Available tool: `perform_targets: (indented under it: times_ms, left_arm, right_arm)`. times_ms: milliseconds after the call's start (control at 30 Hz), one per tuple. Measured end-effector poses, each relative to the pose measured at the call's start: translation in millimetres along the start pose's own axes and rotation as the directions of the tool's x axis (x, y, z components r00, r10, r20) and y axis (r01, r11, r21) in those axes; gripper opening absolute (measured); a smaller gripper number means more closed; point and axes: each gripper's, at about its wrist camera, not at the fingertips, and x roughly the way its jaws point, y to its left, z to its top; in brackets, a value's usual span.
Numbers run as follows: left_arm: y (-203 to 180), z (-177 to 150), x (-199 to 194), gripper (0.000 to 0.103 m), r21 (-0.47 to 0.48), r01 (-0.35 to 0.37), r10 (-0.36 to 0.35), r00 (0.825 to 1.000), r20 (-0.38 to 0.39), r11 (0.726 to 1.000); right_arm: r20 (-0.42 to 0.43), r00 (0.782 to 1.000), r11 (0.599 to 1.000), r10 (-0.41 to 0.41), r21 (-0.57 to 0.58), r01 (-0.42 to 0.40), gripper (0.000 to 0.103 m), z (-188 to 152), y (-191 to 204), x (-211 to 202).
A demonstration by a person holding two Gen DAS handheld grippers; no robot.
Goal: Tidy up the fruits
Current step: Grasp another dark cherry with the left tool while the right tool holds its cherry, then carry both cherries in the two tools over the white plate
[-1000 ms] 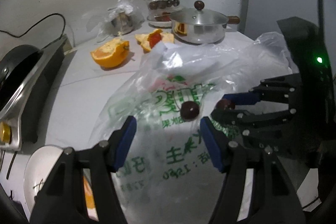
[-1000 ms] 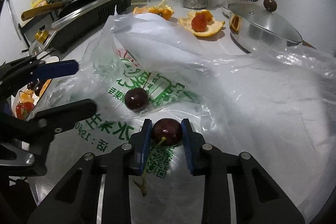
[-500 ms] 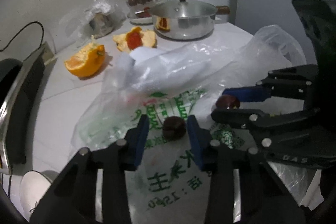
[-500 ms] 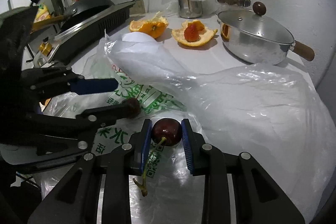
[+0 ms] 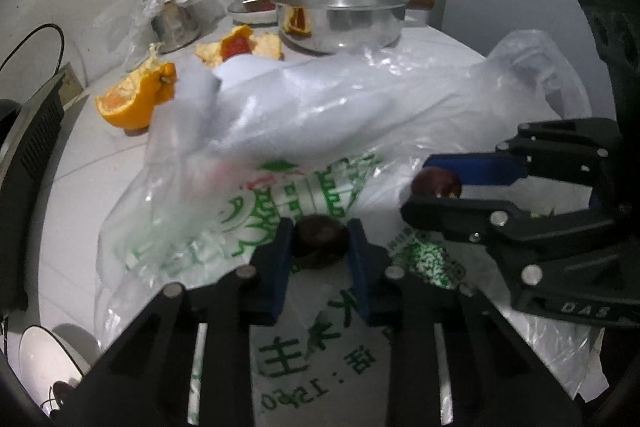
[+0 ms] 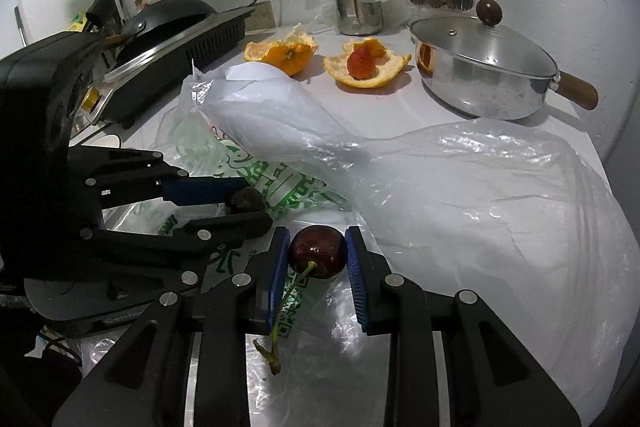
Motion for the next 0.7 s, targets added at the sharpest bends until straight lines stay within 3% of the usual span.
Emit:
perform_targets:
  times_ms: [700]
  left_arm:
    - [-3,-21,-77,0.027,0.010,0.010,-0.011,0.994,0.105,1.000]
  right_arm:
    - [0.018,0.999,0.998,-0.047,-0.043,0.048,0.030,0,35,-27]
